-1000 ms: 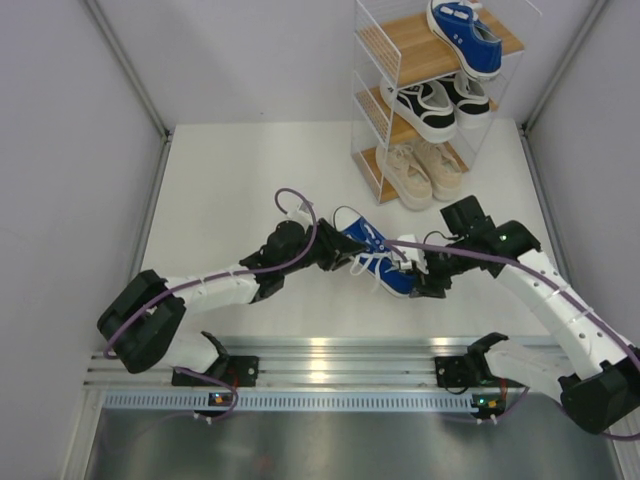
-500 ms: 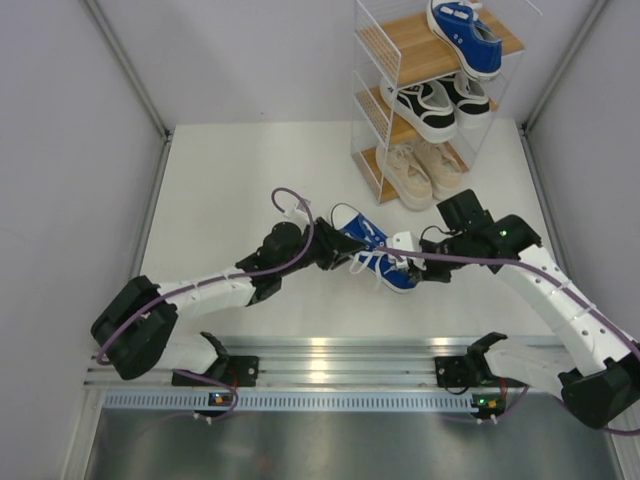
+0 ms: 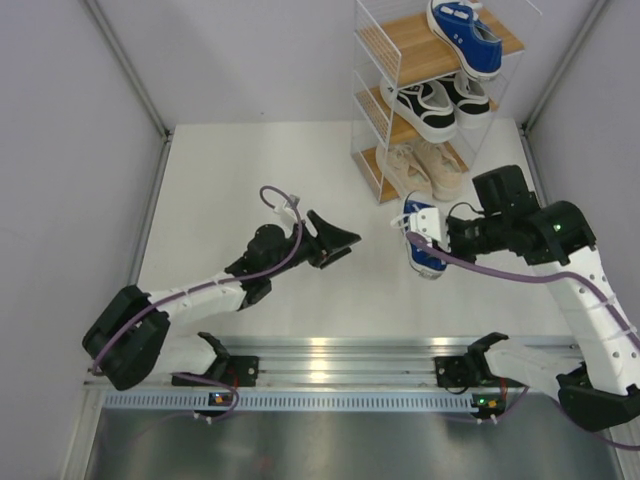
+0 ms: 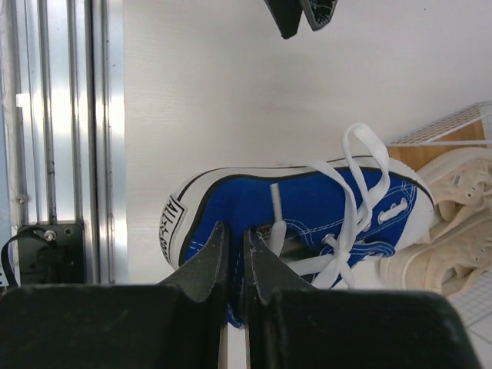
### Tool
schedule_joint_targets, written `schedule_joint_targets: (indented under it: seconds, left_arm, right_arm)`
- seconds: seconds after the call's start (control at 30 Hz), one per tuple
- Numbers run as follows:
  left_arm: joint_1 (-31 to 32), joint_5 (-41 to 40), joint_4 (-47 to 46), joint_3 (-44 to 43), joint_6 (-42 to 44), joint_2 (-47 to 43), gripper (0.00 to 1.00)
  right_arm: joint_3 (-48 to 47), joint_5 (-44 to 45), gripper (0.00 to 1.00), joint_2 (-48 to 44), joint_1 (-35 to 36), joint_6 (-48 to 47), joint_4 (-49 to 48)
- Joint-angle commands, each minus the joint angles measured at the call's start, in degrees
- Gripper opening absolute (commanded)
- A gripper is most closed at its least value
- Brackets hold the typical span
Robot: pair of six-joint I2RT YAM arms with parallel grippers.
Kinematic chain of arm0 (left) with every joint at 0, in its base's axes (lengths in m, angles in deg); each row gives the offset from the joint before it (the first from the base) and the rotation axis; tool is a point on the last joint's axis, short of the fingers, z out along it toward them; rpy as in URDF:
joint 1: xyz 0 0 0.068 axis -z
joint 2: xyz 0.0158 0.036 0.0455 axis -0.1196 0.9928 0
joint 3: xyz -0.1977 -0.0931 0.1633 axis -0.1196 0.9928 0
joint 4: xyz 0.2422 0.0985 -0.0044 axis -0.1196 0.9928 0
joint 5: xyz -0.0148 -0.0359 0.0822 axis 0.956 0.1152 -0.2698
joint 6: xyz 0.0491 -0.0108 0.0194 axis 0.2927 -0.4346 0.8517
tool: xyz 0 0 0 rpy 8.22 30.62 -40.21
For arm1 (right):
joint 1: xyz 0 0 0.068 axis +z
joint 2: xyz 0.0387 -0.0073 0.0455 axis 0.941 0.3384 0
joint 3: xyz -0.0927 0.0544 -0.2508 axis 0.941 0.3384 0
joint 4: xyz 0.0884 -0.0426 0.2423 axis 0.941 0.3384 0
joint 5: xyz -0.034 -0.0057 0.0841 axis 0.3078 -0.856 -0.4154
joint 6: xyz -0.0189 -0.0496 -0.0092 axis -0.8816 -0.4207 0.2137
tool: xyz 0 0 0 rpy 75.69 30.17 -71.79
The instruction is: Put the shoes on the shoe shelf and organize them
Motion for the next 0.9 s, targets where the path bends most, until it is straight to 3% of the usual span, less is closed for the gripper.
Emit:
schedule_joint_targets:
  seconds: [0.0, 0.23, 0.37, 0.67, 0.87]
  left_arm:
    - [-2.2, 0.5, -3.9, 1.6, 4.0, -6.2, 0.77]
    - [-6.4, -4.2, 12.7, 0.4, 14.7, -18.4, 0.87]
    - [-7.5, -6.8, 20.2, -0.8, 21.6, -24.9, 0.91]
    - [-7.9, -8.4, 24.3, -0.2, 25.7, -30.6, 0.93]
    - [-8.0, -7.0, 25.2, -0.4, 27.1, -30.8, 0.93]
  right_arm:
    - [-5.8, -1.8, 0.0, -1.5, -0.9, -3.0, -0.6]
    - [-12.2, 0.9, 0.0, -2.7, -3.2, -6.0, 1.5]
    - [-22.4, 3.2, 0.0, -1.4, -4.1, -9.2, 4.3]
    - [-42.4, 13.9, 0.0, 5.4, -4.1, -15.0, 6.6]
    - [-45.7, 18.1, 0.0, 9.0, -4.1, -18.6, -0.5]
